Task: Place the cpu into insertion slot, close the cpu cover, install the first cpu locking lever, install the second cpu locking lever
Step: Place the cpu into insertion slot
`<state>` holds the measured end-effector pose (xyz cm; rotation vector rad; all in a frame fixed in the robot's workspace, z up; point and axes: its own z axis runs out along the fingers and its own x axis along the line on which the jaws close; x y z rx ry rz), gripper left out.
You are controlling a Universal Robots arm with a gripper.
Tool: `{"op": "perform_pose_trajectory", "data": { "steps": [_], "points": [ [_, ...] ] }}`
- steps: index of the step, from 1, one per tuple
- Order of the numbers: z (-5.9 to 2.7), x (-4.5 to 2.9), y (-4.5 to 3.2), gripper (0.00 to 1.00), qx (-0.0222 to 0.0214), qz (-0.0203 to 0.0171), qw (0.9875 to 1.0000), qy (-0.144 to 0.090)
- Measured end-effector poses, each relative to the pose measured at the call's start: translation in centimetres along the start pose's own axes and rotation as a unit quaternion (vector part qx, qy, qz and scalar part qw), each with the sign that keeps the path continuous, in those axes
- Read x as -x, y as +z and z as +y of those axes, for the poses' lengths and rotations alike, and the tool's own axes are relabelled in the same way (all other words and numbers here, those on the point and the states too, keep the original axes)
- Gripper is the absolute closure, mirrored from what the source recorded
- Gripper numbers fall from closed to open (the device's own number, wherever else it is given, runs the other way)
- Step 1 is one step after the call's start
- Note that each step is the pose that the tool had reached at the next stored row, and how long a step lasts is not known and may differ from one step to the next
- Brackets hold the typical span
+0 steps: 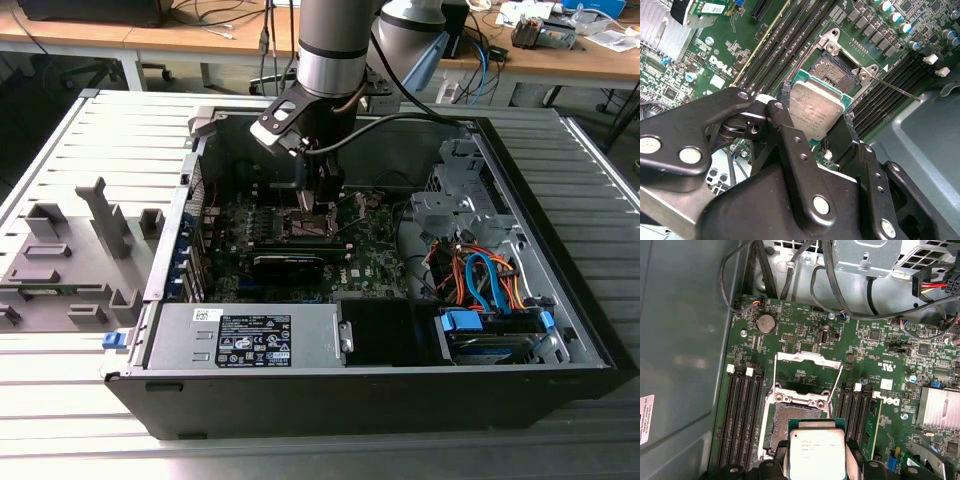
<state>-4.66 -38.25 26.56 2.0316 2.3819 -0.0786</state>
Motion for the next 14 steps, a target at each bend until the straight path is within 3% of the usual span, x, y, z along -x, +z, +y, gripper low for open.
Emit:
{"op": "perform_pose_trajectory", "data": {
  "steps": [14],
  "points": [
    [0.0,0.0,0.0,0.46,-0.0002,0.0001,1.0,0.005]
  ]
}}
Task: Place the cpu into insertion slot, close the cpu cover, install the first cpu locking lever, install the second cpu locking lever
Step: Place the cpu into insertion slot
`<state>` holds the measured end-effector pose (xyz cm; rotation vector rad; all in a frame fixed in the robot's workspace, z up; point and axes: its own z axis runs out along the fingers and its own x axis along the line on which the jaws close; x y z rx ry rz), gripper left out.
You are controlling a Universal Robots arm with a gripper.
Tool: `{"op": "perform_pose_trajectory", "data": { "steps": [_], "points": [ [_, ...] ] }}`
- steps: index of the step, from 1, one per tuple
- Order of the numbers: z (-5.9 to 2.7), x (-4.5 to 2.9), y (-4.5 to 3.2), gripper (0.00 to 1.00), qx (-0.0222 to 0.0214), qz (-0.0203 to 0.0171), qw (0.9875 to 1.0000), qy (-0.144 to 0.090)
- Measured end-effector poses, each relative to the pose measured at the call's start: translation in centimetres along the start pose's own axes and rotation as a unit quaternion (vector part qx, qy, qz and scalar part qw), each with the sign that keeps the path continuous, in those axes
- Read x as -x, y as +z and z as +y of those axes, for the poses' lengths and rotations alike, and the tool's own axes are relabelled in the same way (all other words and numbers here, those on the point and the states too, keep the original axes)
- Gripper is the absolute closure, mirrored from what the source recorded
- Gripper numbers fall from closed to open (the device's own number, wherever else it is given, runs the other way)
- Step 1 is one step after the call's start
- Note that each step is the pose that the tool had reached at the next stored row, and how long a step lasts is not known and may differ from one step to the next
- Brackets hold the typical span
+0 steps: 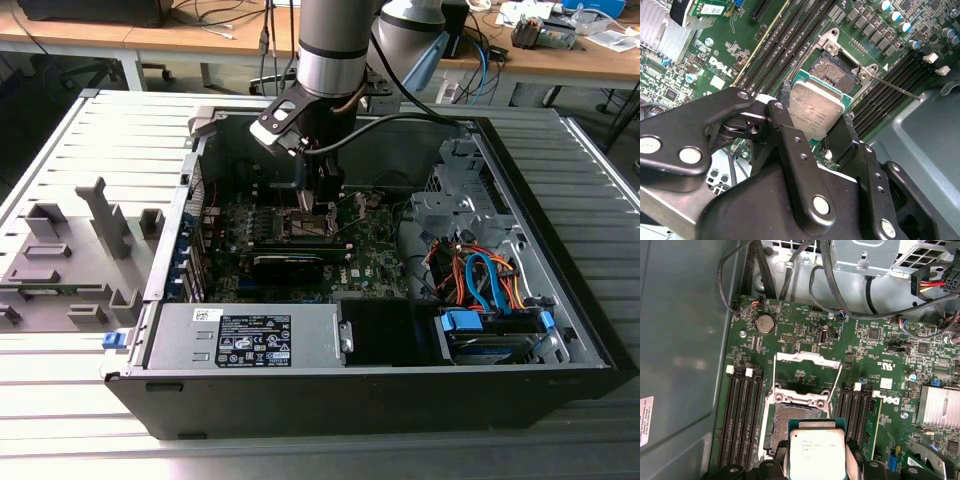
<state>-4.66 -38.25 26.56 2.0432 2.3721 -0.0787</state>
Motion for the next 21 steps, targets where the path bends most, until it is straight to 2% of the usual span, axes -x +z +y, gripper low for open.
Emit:
{"op": "perform_pose_trajectory", "data": {
  "steps": [21],
  "points": [
    [0.0,0.0,0.01,0.46,-0.0002,0.0002,1.0,0.006]
  ]
}}
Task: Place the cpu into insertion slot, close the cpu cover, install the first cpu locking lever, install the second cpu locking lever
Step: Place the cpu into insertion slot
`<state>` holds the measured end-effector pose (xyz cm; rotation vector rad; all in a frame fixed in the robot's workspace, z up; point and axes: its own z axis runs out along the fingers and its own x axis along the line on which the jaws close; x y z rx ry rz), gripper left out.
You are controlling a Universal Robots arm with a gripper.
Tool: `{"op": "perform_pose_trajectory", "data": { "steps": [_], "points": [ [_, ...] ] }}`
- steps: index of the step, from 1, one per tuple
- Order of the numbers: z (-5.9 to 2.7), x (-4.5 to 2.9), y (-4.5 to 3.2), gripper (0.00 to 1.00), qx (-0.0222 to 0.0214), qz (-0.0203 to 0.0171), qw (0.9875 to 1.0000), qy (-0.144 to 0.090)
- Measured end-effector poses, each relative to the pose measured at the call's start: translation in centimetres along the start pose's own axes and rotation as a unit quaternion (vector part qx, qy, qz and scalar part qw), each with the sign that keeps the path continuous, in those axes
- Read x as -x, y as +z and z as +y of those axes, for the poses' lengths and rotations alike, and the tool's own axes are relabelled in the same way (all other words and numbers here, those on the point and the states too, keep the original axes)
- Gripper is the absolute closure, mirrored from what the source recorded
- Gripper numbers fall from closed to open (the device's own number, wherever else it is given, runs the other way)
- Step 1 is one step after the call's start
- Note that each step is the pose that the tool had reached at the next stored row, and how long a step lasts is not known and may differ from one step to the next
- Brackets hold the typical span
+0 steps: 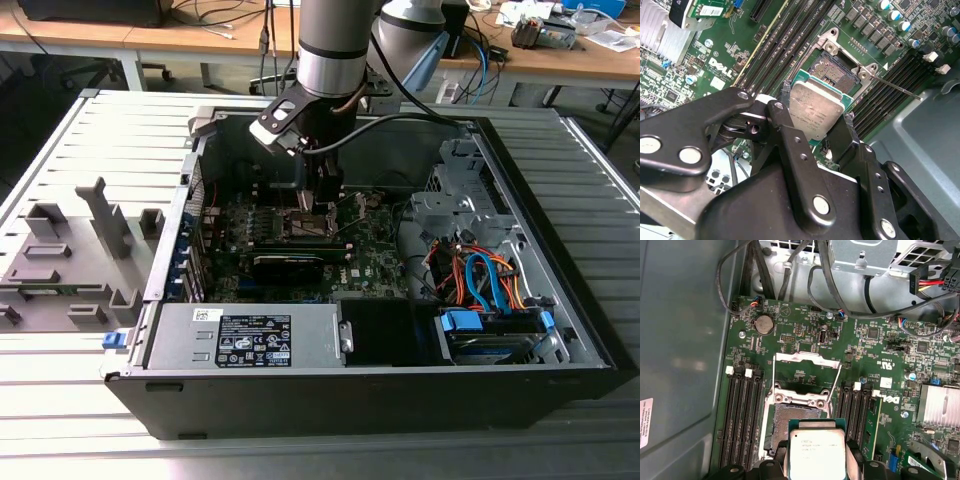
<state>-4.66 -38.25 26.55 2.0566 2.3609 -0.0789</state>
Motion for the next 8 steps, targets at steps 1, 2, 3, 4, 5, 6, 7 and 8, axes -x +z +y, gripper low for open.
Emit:
{"op": "perform_pose_trajectory", "data": {
  "steps": [1,2,3,4,5,6,7,8],
  "points": [
    [0.0,0.0,0.0,0.46,0.0,0.0,1.0,0.0],
    [0.0,0.0,0.0,0.46,0.0,0.0001,1.0,0.001],
    [0.0,0.0,0.01,0.46,0.0,0.0001,1.0,0.001],
    [0.0,0.0,0.0,0.46,-0.0001,0.0001,1.0,0.002],
    [0.0,0.0,0.01,0.46,-0.0001,0.0001,1.0,0.002],
    [0.0,0.0,0.0,0.46,-0.0001,0.0001,1.0,0.002],
    [0.0,0.0,0.0,0.46,-0.0001,0.0001,1.0,0.003],
    [0.0,0.0,0.0,0.46,-0.0001,0.0001,1.0,0.003]
  ]
}}
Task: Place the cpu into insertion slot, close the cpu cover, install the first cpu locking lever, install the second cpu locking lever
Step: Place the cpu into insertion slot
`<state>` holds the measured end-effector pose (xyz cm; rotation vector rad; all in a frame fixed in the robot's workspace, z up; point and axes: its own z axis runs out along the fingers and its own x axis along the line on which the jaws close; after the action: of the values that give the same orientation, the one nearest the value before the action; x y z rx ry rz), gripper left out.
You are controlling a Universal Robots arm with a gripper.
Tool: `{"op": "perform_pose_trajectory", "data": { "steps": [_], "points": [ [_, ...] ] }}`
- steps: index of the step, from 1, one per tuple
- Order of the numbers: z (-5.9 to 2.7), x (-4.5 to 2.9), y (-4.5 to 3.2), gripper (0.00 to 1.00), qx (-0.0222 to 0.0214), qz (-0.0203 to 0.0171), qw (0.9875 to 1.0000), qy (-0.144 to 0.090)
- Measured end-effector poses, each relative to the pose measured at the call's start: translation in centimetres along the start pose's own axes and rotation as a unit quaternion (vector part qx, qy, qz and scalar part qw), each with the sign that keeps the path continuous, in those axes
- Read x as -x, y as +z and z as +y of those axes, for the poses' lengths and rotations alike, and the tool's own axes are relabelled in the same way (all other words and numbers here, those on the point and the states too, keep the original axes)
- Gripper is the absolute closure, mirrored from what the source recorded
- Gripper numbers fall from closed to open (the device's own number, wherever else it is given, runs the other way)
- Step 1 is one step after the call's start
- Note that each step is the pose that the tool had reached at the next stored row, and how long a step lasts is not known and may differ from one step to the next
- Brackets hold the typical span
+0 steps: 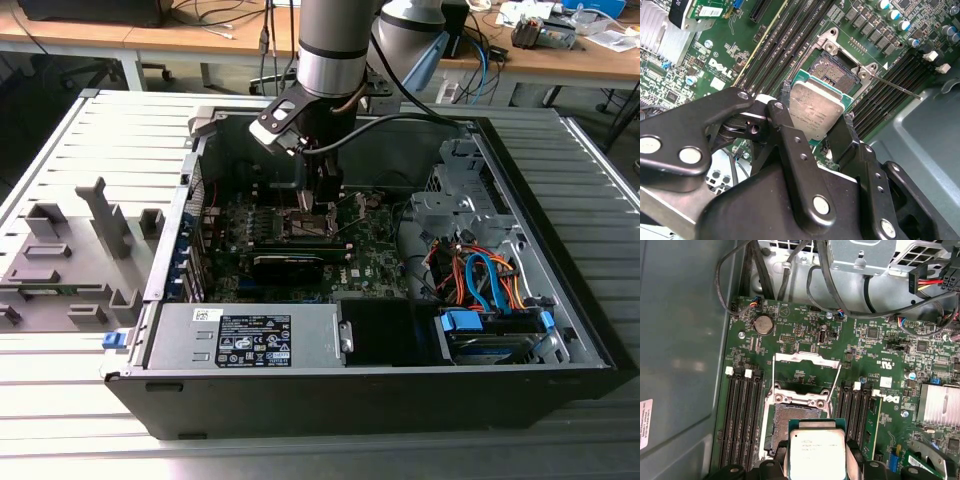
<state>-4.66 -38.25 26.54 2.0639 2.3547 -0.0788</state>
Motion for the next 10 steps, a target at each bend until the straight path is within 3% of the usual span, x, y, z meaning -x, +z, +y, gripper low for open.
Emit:
{"op": "perform_pose_trajectory", "data": {
  "steps": [10],
  "points": [
    [0.0,0.0,0.0,0.46,-0.0001,0.0001,1.0,0.003]
  ]
}}
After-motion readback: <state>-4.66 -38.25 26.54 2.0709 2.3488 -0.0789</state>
